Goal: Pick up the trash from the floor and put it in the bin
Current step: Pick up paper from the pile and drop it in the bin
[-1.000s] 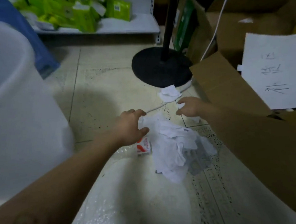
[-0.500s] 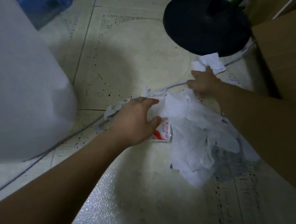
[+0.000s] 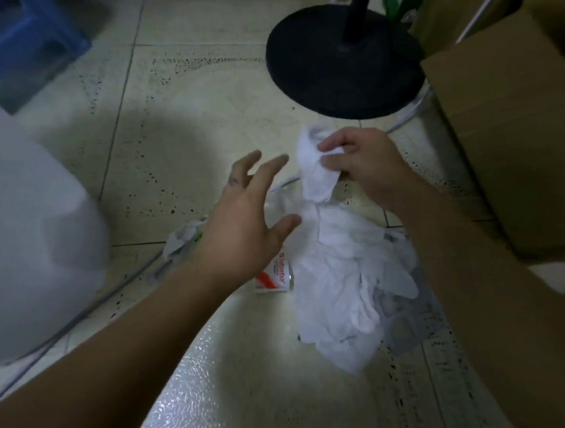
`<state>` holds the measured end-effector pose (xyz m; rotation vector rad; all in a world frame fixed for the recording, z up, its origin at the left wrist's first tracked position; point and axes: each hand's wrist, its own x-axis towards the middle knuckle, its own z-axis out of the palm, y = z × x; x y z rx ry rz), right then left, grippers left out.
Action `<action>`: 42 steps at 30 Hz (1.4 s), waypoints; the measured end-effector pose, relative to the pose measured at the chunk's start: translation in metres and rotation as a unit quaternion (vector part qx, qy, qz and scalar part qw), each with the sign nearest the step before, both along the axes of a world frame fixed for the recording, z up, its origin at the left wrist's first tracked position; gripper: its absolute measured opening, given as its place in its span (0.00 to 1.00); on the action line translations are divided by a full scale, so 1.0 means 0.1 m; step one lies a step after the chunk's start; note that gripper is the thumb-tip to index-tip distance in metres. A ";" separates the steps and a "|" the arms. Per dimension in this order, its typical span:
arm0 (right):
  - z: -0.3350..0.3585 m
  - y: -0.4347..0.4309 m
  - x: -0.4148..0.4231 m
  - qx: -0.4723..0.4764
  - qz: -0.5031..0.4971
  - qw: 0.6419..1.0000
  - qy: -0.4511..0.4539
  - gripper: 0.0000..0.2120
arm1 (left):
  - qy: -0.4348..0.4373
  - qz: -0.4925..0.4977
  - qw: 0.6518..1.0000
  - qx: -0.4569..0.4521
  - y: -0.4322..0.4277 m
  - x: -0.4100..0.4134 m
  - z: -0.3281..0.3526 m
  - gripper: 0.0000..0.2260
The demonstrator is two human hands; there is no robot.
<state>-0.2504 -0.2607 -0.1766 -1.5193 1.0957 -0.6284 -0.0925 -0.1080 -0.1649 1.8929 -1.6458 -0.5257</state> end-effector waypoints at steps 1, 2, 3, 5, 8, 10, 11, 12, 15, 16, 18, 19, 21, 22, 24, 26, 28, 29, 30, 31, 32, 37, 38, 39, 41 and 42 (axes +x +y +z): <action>0.05 0.13 0.02 0.050 0.050 0.996 -0.050 0.10 | 0.021 0.000 1.000 0.010 -0.05 -0.05 0.03 0.36; 0.08 0.25 0.04 0.100 0.092 0.986 -0.099 0.10 | 0.045 -0.002 0.999 0.025 -0.10 -0.10 0.06 0.38; 0.09 0.33 0.06 0.146 0.120 0.971 -0.147 0.09 | 0.076 -0.008 0.996 0.037 -0.14 -0.13 0.08 0.37; 0.09 0.42 0.02 0.201 0.138 0.949 -0.200 0.09 | 0.106 -0.014 0.994 0.036 -0.18 -0.15 0.08 0.27; 0.02 0.32 -0.16 0.076 0.026 0.995 -0.051 0.08 | 0.074 0.027 0.995 0.055 -0.16 -0.14 0.12 0.13; -0.10 0.14 -0.38 -0.080 -0.094 0.977 0.176 0.10 | 0.078 0.042 0.994 0.057 -0.13 -0.17 0.18 0.07; -0.17 0.06 -0.51 -0.119 -0.106 0.941 0.298 0.15 | 0.063 0.038 0.996 0.042 -0.11 -0.18 0.22 0.04; -0.25 0.00 -0.63 -0.118 -0.090 0.902 0.406 0.21 | 0.050 0.027 0.998 0.030 -0.10 -0.20 0.25 0.01; -0.44 -0.03 -0.83 -0.073 -0.027 0.841 0.535 0.21 | 0.050 0.003 0.998 0.029 -0.03 -0.22 0.34 0.05; -0.48 -0.01 -0.85 -0.076 -0.012 0.842 0.534 0.18 | 0.051 0.002 0.998 0.029 0.01 -0.21 0.35 0.06; -0.51 0.09 -0.87 -0.089 -0.016 0.850 0.519 0.12 | 0.045 0.004 0.999 0.018 0.10 -0.17 0.39 0.07; -0.50 0.14 -0.88 -0.097 -0.034 0.859 0.502 0.11 | 0.044 0.001 0.999 0.015 0.15 -0.13 0.42 0.07; -0.41 0.22 -0.85 -0.111 -0.083 0.899 0.416 0.10 | 0.030 -0.014 0.999 0.026 0.24 -0.03 0.50 0.09; -0.31 0.27 -0.80 -0.110 -0.113 0.923 0.352 0.11 | 0.009 -0.023 0.999 0.034 0.26 0.03 0.54 0.11; -0.04 0.37 -0.68 -0.092 -0.156 0.959 0.216 0.15 | -0.040 -0.034 0.998 0.032 0.30 0.11 0.66 0.14; 0.31 0.41 -0.53 -0.104 -0.162 0.972 0.136 0.14 | -0.071 -0.030 0.997 0.014 0.26 0.18 0.84 0.16; 0.70 0.47 -0.40 -0.127 -0.140 0.979 0.078 0.08 | -0.096 -0.019 0.995 -0.012 0.20 0.23 1.08 0.15; 0.92 0.51 -0.32 -0.129 -0.126 0.982 0.045 0.07 | -0.113 -0.015 0.993 -0.026 0.16 0.25 1.24 0.15; 1.14 0.54 -0.25 -0.133 -0.117 0.984 0.024 0.07 | -0.134 -0.014 0.990 -0.040 0.11 0.27 1.41 0.16; 1.38 0.58 -0.18 -0.136 -0.110 0.984 0.013 0.07 | -0.150 -0.020 0.987 -0.055 0.07 0.29 1.58 0.16; 1.60 0.62 -0.12 -0.136 -0.103 0.985 0.002 0.08 | -0.161 -0.029 0.984 -0.076 0.04 0.33 1.77 0.16; 2.53 0.99 0.36 -0.040 -0.045 0.992 -0.107 0.08 | -0.207 -0.029 0.967 -0.144 0.12 0.72 2.59 0.12; 2.65 1.06 0.51 -0.038 -0.032 0.991 -0.121 0.08 | -0.217 -0.007 0.966 -0.140 0.17 0.87 2.72 0.15; 2.76 1.14 0.70 -0.048 -0.021 0.991 -0.120 0.09 | -0.223 0.018 0.966 -0.132 0.25 1.08 2.83 0.17; 2.93 1.32 1.15 -0.066 0.011 0.992 -0.106 0.10 | -0.228 0.049 0.964 -0.126 0.44 1.53 2.97 0.12; 3.00 1.41 1.39 -0.065 0.034 0.992 -0.101 0.10 | -0.228 0.063 0.965 -0.117 0.57 1.76 3.01 0.08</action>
